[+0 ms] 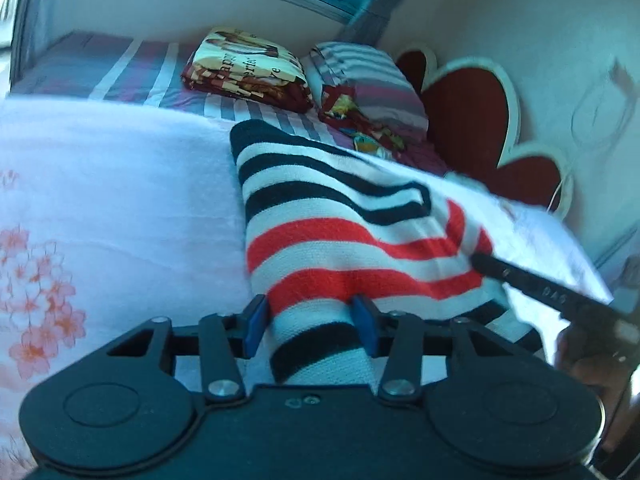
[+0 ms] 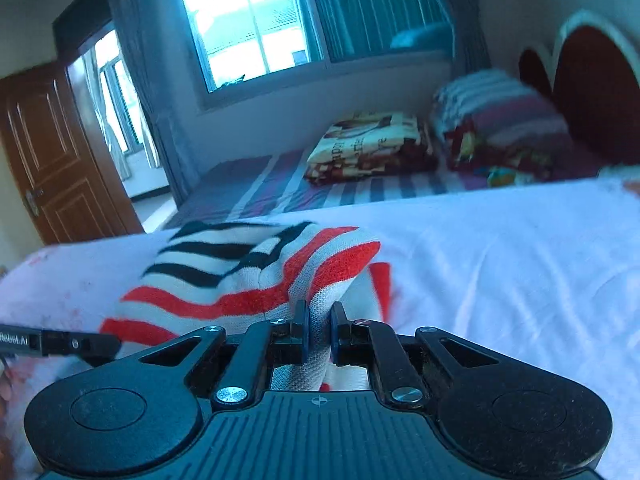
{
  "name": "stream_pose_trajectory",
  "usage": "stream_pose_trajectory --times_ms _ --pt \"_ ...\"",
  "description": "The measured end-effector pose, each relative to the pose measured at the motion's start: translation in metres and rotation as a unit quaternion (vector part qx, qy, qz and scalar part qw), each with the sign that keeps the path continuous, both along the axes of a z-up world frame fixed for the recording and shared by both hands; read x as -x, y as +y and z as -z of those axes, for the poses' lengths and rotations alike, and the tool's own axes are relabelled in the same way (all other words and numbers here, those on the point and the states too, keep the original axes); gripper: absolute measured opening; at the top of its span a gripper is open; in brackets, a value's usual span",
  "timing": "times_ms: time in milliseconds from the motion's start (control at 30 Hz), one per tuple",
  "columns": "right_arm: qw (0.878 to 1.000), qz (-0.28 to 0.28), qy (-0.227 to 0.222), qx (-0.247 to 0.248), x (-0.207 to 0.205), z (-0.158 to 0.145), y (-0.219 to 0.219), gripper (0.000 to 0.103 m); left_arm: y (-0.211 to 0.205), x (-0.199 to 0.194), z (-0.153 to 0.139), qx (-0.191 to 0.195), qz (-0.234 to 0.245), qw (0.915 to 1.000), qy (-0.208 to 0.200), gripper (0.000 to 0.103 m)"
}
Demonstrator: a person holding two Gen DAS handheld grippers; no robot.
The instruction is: Fold small clothes
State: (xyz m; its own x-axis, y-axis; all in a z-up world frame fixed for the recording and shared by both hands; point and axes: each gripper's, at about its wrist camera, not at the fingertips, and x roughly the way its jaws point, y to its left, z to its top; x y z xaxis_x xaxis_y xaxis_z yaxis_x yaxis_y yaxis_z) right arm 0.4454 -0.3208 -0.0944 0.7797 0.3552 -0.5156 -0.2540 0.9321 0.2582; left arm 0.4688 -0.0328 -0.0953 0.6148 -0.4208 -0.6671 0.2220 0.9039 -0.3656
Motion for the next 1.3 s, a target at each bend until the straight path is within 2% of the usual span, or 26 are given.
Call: stream_pose_trajectory --times_ms 100,133,233,267,367,433,500,567,633,700,767,867,933,1000,1033,1100,1167,1233,1300 --pt "0.999 0.011 0.023 0.020 -0.010 0.024 0.004 0.009 -0.014 -0.008 -0.003 -0.033 0.003 0.9994 0.012 0.046" --pt "0.999 0.015 0.026 0.011 -0.009 0.027 0.004 0.009 -0.020 -0.010 -0.005 -0.053 0.008 0.9985 0.012 0.046" --pt "0.999 0.023 0.034 -0.006 -0.008 0.019 -0.003 0.011 -0.028 -0.014 -0.011 -0.089 0.026 0.9957 0.012 0.046" --pt "0.999 0.032 0.025 -0.014 -0.005 0.014 -0.007 0.015 -0.026 -0.015 -0.013 -0.090 0.031 0.9954 0.011 0.045" --pt "0.999 0.045 -0.003 -0.010 -0.008 -0.006 -0.011 0.015 -0.017 -0.010 -0.018 -0.066 0.025 0.9974 -0.012 0.038" --pt "0.999 0.036 -0.004 -0.004 -0.021 -0.010 -0.006 0.015 -0.019 -0.013 -0.010 -0.065 0.015 0.9977 0.000 0.038" --pt "1.000 0.017 0.013 0.013 -0.041 -0.005 0.004 0.015 -0.030 -0.011 -0.006 -0.087 0.015 0.9961 -0.010 0.040" --pt "0.994 0.013 0.088 0.068 -0.065 0.018 0.015 0.015 -0.038 -0.010 -0.007 -0.106 0.015 0.9942 -0.014 0.040" --pt "0.994 0.015 0.083 0.069 -0.062 0.016 0.011 0.015 -0.040 -0.011 -0.010 -0.111 0.020 0.9936 -0.012 0.040" --pt "0.997 0.025 0.057 0.036 -0.039 -0.001 -0.003 0.015 -0.029 -0.005 -0.018 -0.088 0.023 0.9958 -0.010 0.040" --pt "1.000 0.008 0.023 0.005 -0.004 -0.021 -0.014 0.015 -0.017 0.013 -0.024 -0.062 0.024 0.9974 -0.026 0.040" --pt "0.999 -0.041 -0.009 0.016 0.043 -0.041 -0.010 0.015 -0.008 0.047 -0.023 -0.044 0.021 0.9979 -0.042 0.040" --pt "0.997 -0.069 -0.006 0.036 0.062 -0.040 0.000 0.014 -0.007 0.061 -0.017 -0.033 0.018 0.9987 -0.035 0.042" --pt "0.993 -0.074 0.029 0.087 0.070 -0.022 0.013 0.001 -0.008 0.072 -0.005 -0.036 0.010 0.9990 -0.023 0.042" --pt "0.991 -0.072 0.050 0.096 0.070 -0.009 0.015 0.001 -0.008 0.074 0.000 -0.035 0.007 0.9993 -0.015 0.043" --pt "0.991 -0.063 0.065 0.101 0.074 0.007 0.014 0.000 -0.009 0.081 0.008 -0.033 0.008 0.9993 -0.014 0.045" --pt "0.985 -0.052 0.109 0.123 0.072 0.025 0.013 0.000 -0.009 0.084 0.011 -0.039 0.008 0.9990 -0.017 0.047" --pt "0.988 -0.039 0.101 0.112 0.083 0.025 0.005 0.000 -0.004 0.084 0.008 -0.032 0.007 0.9994 -0.005 0.046" --pt "0.995 -0.018 0.039 0.088 0.102 0.001 -0.001 0.000 -0.004 0.095 -0.009 -0.048 0.009 0.9984 -0.029 0.042"
